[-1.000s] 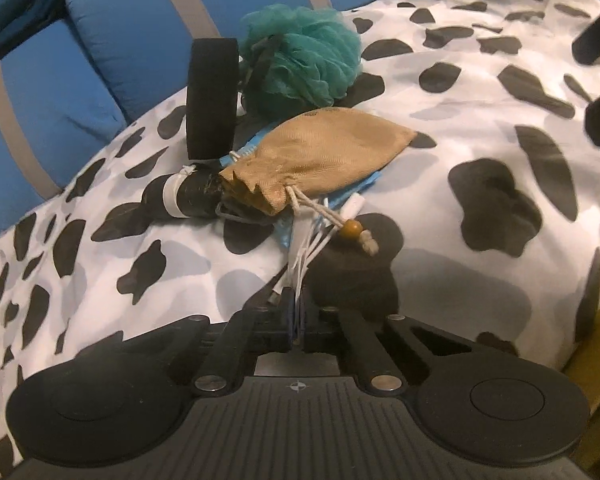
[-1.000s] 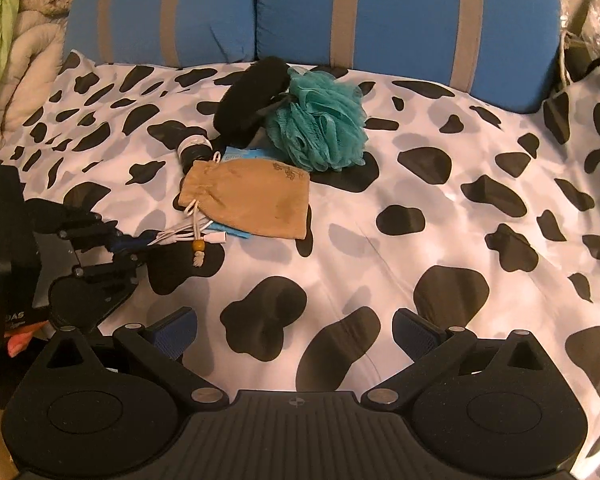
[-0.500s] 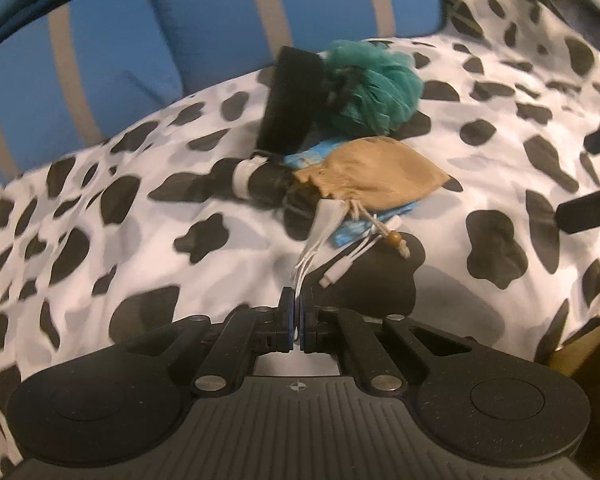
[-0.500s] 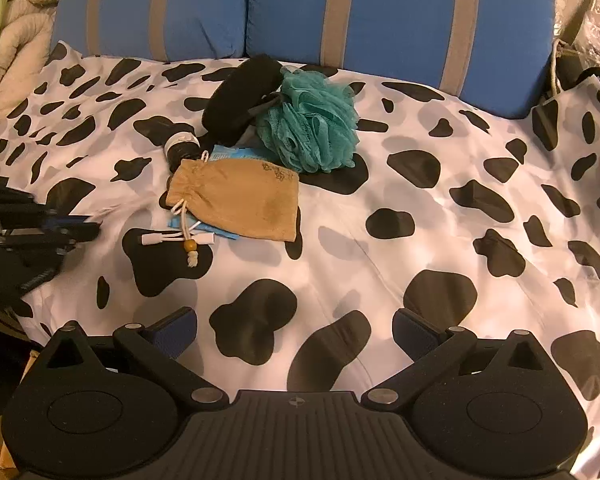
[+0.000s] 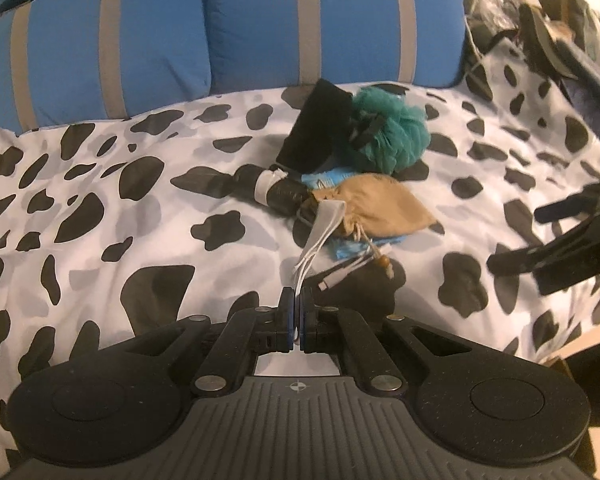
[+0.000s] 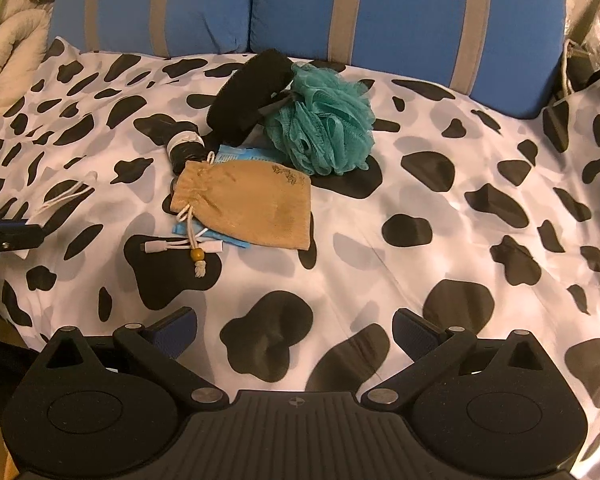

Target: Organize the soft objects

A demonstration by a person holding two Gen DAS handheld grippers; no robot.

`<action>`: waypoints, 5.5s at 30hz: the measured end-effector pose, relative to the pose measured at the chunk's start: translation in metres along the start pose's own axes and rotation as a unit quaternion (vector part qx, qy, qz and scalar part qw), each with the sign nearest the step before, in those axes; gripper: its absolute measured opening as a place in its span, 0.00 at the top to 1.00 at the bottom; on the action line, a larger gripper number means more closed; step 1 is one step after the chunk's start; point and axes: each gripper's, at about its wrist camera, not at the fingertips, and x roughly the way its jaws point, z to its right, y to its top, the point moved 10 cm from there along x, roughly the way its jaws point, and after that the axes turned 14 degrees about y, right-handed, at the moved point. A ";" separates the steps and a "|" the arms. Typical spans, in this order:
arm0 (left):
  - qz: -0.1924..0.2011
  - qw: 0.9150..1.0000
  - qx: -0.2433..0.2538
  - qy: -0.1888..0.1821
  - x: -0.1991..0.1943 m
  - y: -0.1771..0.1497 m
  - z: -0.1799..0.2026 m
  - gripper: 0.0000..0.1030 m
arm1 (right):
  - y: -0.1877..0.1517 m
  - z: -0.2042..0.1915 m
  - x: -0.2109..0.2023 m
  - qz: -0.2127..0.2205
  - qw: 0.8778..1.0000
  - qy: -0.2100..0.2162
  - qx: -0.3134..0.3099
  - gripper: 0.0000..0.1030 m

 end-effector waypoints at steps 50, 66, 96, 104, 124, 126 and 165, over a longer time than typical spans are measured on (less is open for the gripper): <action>-0.016 0.998 -0.060 -0.025 -0.001 0.020 -0.027 0.97 | 0.029 -0.115 0.121 -0.068 0.960 0.152 -0.227 0.79; -0.019 0.998 -0.062 -0.027 0.000 0.020 -0.028 0.97 | 0.035 -0.105 0.141 -0.057 0.952 0.081 -0.288 0.85; -0.020 0.997 -0.067 -0.016 0.004 0.020 -0.031 0.97 | 0.029 -0.110 0.109 -0.055 0.968 0.158 -0.188 0.94; -0.006 0.997 -0.071 -0.032 -0.001 0.024 -0.020 0.97 | 0.056 -0.076 0.043 0.032 0.981 0.182 -0.066 0.94; 0.010 0.996 -0.037 -0.081 -0.034 -0.004 0.031 0.97 | -0.016 -0.040 -0.039 0.046 0.986 0.157 0.029 0.93; 0.007 0.996 -0.029 -0.084 -0.038 -0.012 0.037 0.97 | -0.026 -0.040 -0.043 0.041 0.988 0.147 0.028 0.93; -0.152 0.982 0.083 -0.072 -0.060 -0.145 0.078 0.65 | -0.154 -0.080 -0.044 -0.109 0.990 0.086 0.023 0.30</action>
